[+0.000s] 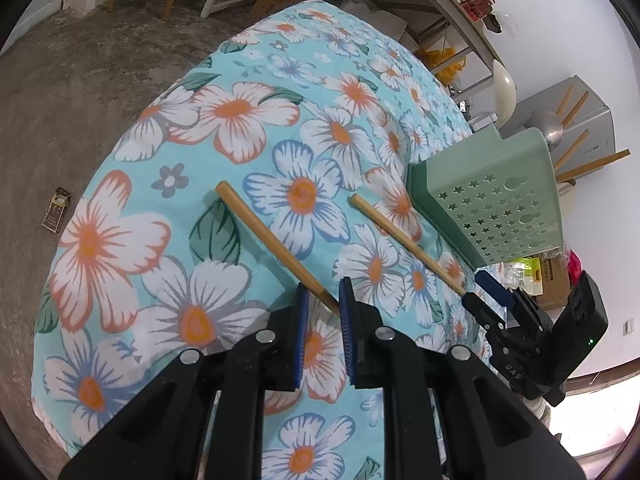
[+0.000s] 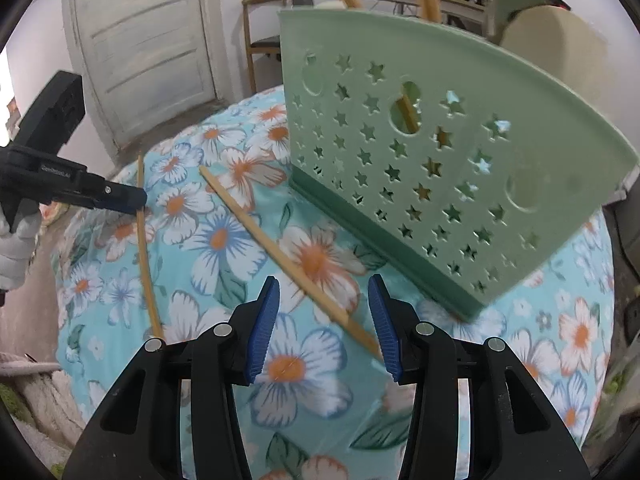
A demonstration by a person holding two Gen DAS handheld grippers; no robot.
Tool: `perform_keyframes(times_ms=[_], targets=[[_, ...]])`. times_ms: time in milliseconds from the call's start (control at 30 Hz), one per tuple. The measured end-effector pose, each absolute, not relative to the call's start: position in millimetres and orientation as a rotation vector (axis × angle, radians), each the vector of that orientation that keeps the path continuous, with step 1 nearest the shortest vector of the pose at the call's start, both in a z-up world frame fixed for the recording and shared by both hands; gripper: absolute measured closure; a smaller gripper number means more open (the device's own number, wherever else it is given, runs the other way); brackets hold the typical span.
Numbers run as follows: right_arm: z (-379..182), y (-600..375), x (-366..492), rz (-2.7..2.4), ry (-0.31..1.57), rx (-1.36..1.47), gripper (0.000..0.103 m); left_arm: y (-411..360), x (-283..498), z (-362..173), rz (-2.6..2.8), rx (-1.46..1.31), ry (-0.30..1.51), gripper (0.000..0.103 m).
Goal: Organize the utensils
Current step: 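Grasp the other chopstick with the right gripper while the left gripper holds its chopstick, then carry both held chopsticks up toward the green holder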
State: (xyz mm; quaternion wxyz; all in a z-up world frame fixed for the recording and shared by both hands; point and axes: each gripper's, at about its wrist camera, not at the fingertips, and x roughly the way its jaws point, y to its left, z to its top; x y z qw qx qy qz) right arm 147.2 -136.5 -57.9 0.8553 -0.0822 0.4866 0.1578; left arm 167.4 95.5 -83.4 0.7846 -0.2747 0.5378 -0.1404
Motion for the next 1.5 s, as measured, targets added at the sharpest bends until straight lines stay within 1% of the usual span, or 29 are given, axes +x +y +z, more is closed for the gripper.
perform_keyframes(times_ms=[133, 200, 233, 267, 567, 633, 967, 1033, 1167, 1267, 1400, 1500], targets=[[-72.9, -129.0, 154.1, 0.333, 1.088, -0.220, 0.072, 94.7, 170.1, -84.0, -0.304, -0.594, 1.164, 0.089], [-75.1, -131.7, 153.5, 0.330, 1.102, -0.192, 0.079, 93.7, 171.9, -85.8, -0.298, -0.593, 1.172, 0.088], [-75.0, -134.8, 153.1, 0.325, 1.111, -0.168, 0.085, 93.1, 173.0, -86.9, -0.297, -0.593, 1.177, 0.088], [-74.8, -138.5, 152.3, 0.321, 1.123, -0.140, 0.087, 91.5, 174.2, -88.0, -0.297, -0.594, 1.180, 0.088], [-69.7, -166.5, 124.1, 0.315, 1.168, 0.024, 0.093, 87.6, 179.5, -88.9, -0.287, -0.592, 1.196, 0.086], [-68.0, -171.6, 115.8, 0.311, 1.174, 0.050, 0.094, 87.0, 179.7, -90.1, -0.284, -0.605, 1.195, 0.082], [-61.7, -198.8, 58.8, 0.236, 1.206, 0.207, 0.095, 79.1, 175.0, -87.7, -0.232, -0.572, 1.168, 0.081], [-62.6, -203.8, 52.0, 0.223, 1.208, 0.255, 0.095, 75.5, 174.2, -85.5, -0.221, -0.531, 1.159, 0.084], [-65.7, -210.5, 42.4, 0.206, 1.203, 0.344, 0.095, 67.2, 175.2, -78.4, -0.245, -0.473, 1.145, 0.085], [-67.7, -213.2, 40.5, 0.201, 1.202, 0.390, 0.095, 61.0, 177.4, -67.0, -0.309, -0.440, 1.137, 0.088], [-67.9, -218.8, 37.4, 0.203, 1.205, 0.438, 0.095, 47.4, 182.9, -46.8, -0.524, -0.469, 1.156, 0.095], [-68.5, -220.9, 37.0, 0.209, 1.209, 0.473, 0.095, 34.5, 184.8, -36.3, -0.642, -0.438, 1.185, 0.096]])
